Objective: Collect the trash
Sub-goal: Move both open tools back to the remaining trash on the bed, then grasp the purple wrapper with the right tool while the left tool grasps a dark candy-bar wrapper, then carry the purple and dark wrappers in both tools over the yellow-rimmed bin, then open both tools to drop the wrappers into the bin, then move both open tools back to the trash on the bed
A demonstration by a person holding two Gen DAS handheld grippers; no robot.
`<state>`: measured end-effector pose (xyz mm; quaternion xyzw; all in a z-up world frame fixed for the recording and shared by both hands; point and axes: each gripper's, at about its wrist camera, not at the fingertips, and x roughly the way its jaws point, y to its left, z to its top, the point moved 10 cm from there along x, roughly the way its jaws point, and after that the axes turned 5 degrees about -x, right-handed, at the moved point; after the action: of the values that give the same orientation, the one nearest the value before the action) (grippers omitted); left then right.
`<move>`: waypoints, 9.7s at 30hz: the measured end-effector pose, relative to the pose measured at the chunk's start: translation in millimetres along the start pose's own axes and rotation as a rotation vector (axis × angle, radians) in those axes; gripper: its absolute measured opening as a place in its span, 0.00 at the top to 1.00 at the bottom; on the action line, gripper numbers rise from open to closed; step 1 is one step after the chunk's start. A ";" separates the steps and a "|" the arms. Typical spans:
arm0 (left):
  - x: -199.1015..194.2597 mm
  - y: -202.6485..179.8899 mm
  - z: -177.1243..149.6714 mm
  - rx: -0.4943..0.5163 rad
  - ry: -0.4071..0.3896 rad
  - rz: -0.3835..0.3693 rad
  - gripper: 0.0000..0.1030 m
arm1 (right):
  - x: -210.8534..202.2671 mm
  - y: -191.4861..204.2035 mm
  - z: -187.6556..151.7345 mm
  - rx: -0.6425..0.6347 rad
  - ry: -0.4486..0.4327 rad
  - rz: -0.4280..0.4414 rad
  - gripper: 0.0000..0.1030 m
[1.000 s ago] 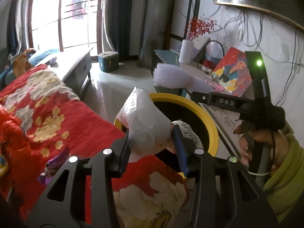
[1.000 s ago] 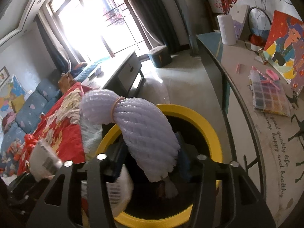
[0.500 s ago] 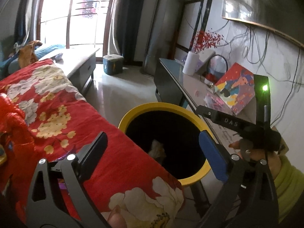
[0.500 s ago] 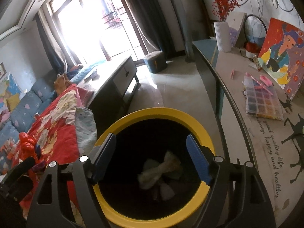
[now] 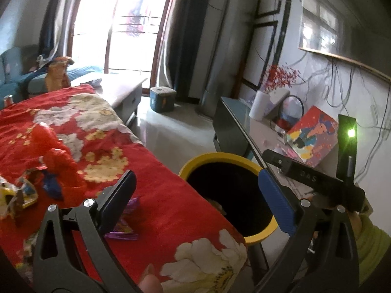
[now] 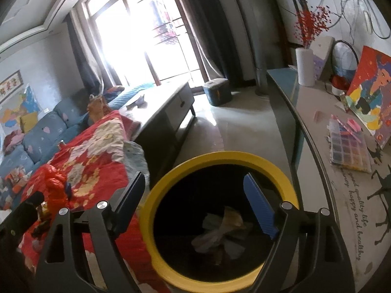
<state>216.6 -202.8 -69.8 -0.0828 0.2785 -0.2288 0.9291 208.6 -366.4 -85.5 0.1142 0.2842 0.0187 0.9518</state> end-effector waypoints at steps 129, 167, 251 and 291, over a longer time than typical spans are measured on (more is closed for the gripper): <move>-103.4 181.6 10.8 -0.167 -0.028 0.193 0.90 | 24.7 240.1 -67.0 -0.270 0.232 0.434 0.75; -51.2 63.4 -3.6 -0.102 0.044 0.016 0.90 | 12.9 112.1 4.3 -0.093 0.066 0.230 0.75; 46.7 -12.4 -6.2 -0.029 0.115 -0.055 0.11 | 16.5 -19.7 4.1 0.060 0.036 0.035 0.33; -65.4 88.3 18.0 -0.149 -0.092 0.120 0.11 | -9.1 119.1 7.1 -0.169 0.014 0.206 0.26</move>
<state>211.7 -93.7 -48.3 -0.1452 0.2562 -0.1473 0.9443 208.3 -252.9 -47.7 0.0619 0.2749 0.1412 0.9490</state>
